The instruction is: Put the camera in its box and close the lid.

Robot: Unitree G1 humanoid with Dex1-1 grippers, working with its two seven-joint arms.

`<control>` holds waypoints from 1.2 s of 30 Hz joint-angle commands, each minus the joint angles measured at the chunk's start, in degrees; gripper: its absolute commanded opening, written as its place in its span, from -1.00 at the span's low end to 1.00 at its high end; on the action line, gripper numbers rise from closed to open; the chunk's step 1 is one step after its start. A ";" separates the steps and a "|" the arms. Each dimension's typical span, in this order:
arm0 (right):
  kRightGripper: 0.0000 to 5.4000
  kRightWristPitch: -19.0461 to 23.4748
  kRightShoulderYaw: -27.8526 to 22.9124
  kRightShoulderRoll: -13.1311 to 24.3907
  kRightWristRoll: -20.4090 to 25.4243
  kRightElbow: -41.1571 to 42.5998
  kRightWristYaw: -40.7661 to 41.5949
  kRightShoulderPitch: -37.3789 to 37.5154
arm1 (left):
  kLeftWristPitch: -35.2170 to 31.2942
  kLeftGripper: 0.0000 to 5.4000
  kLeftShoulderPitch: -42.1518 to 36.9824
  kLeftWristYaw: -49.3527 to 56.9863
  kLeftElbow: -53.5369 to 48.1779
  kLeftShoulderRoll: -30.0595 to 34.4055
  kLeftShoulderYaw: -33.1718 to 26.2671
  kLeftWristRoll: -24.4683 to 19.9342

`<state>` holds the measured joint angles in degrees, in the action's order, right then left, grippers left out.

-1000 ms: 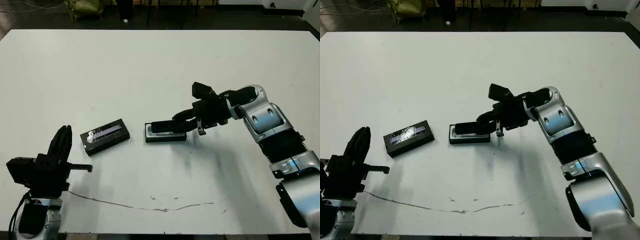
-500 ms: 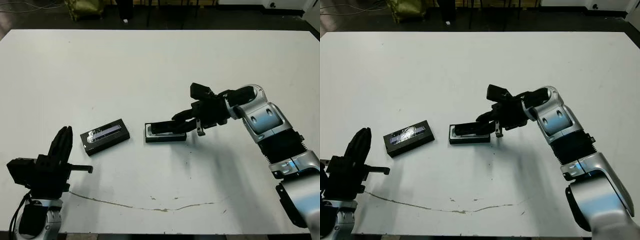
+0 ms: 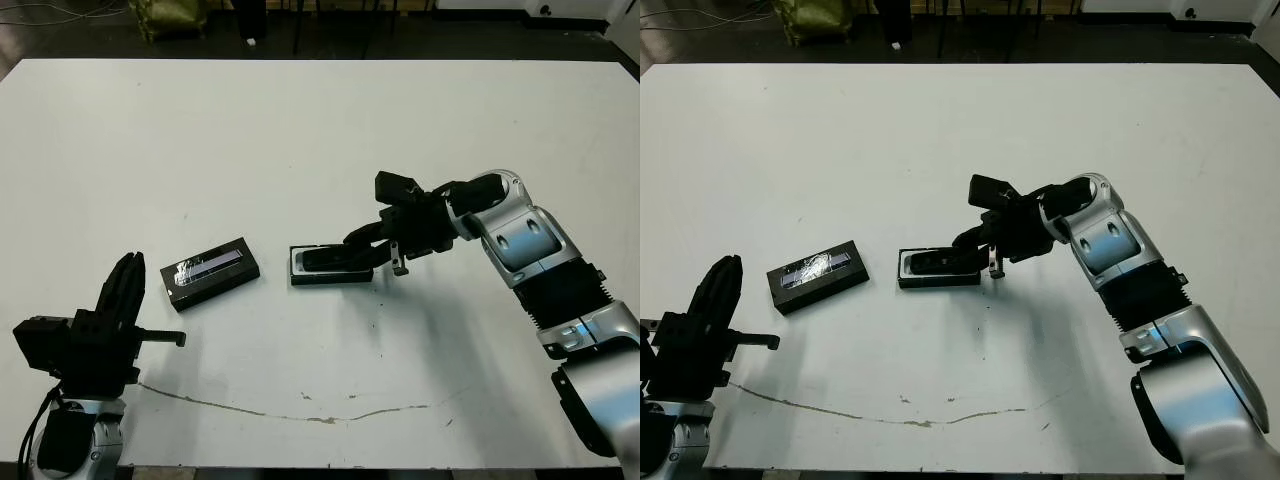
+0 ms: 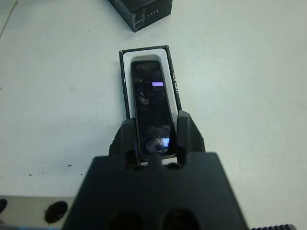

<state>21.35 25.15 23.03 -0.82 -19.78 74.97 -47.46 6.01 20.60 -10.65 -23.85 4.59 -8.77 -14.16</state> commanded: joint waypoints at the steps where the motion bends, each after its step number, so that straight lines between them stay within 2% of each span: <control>1: -0.87 -0.18 0.55 0.24 -0.23 0.15 -0.18 1.20 | -0.72 -1.00 1.12 0.06 0.56 -0.11 0.22 -0.19; 7: -0.87 -0.76 0.72 -0.26 -0.19 -0.80 -0.17 1.08 | -0.21 -1.00 1.23 0.41 0.47 -0.12 0.37 0.80; 10: -0.87 -1.04 0.78 -0.65 -0.26 -1.07 -0.40 1.17 | -0.56 -1.00 1.26 0.17 0.37 -0.27 0.32 -0.07; 28: -0.87 0.10 2.57 -1.98 -0.82 0.26 -1.68 1.33 | -0.01 -1.00 1.92 -0.07 0.50 -0.34 0.43 0.01; 36: -0.87 -1.56 3.31 -2.04 -1.58 0.99 -2.78 2.20 | -0.98 -1.00 2.18 0.38 -0.02 -0.41 0.52 -0.27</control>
<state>20.20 26.85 21.65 -1.71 -18.85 72.42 -47.14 6.11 21.90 -10.59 -23.92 4.29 -8.43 -14.22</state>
